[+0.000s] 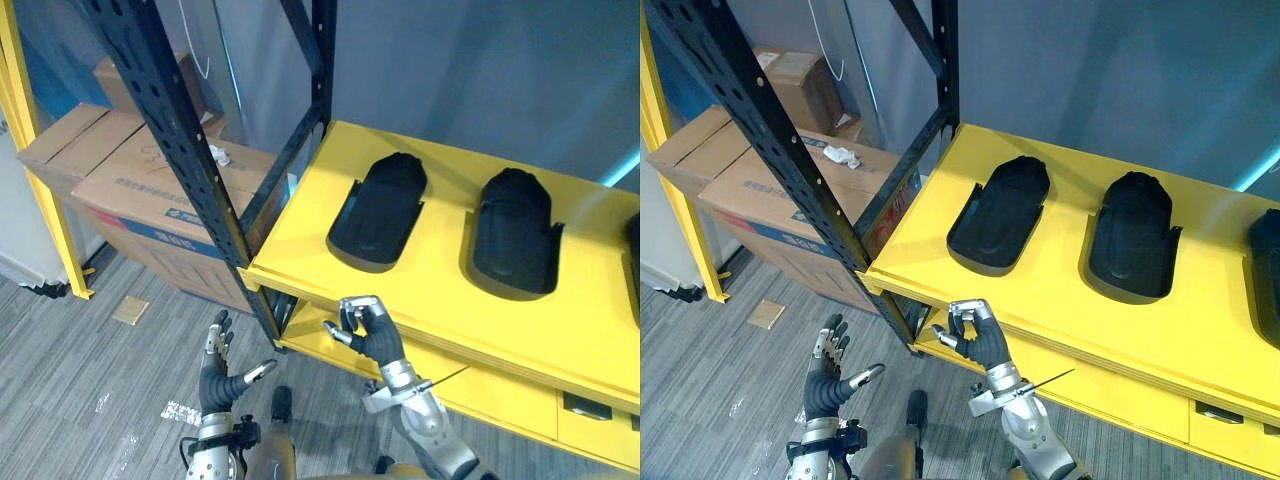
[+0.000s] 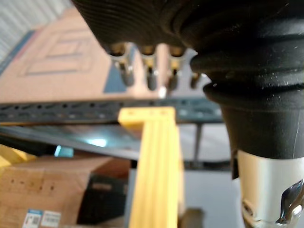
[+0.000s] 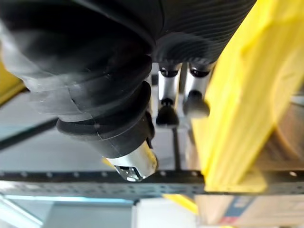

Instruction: Walk over and take plastic housings, then place them on the shelf

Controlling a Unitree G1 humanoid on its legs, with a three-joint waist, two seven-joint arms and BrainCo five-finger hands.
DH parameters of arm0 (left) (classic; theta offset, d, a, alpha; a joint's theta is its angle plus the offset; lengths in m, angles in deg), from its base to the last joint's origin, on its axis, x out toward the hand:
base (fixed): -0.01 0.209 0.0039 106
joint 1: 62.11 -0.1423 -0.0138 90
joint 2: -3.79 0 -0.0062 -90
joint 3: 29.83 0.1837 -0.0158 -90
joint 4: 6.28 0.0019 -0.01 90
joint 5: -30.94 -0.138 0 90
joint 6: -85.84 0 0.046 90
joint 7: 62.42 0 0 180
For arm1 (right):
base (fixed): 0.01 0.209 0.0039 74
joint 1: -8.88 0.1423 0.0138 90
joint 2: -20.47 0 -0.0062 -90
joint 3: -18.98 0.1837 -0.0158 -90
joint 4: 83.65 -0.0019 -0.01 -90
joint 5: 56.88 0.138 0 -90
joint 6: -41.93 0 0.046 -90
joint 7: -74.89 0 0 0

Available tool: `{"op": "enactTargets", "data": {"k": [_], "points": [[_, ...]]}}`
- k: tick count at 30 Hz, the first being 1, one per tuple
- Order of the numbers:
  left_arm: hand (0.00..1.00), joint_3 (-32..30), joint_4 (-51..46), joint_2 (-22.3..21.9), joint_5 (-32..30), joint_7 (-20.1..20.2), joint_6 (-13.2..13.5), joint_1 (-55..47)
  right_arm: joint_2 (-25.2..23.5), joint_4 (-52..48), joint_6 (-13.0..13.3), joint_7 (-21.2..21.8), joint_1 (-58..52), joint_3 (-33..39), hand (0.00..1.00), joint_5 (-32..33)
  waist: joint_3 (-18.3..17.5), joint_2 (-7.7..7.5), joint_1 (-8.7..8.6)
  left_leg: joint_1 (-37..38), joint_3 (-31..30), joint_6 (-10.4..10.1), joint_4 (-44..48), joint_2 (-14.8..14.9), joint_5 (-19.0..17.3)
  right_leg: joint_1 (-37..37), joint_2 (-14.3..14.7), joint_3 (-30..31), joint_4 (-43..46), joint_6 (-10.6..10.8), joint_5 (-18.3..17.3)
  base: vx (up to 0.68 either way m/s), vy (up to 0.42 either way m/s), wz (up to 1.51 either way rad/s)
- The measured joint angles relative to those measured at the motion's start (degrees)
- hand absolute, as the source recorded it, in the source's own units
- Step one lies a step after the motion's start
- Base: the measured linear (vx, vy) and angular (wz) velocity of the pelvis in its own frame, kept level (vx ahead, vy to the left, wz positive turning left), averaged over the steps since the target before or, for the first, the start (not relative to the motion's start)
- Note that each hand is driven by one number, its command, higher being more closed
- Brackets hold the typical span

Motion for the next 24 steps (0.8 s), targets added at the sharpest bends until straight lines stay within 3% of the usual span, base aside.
{"op": "enactTargets", "data": {"k": [12, 24], "points": [[0.00, 3.84, 1.57, -0.14, 0.05, -0.24, -0.03, 0.07, -4.02, 5.69, 0.01, -7.16, 5.60, 0.41, 1.00, -1.15, 1.94, 1.69, 0.26, 0.82, -0.35, -0.11, 0.21, 0.01, -0.19, 0.11, -0.18, -0.15, 1.76, -0.24, -0.78, -0.02, -0.004, 0.00], [0.00, 3.95, 1.59, -0.20, 0.07, -0.34, -0.22, 0.04, -7.12, 10.61, -1.86, -10.06, 11.99, 4.14, 1.00, -2.84, 5.01, 2.18, 1.07, 0.20, -0.52, -0.14, 0.24, -0.36, 0.45, -1.24, -0.79, -0.16, 3.69, 0.30, -0.94, -0.01, -0.001, 0.00]]}}
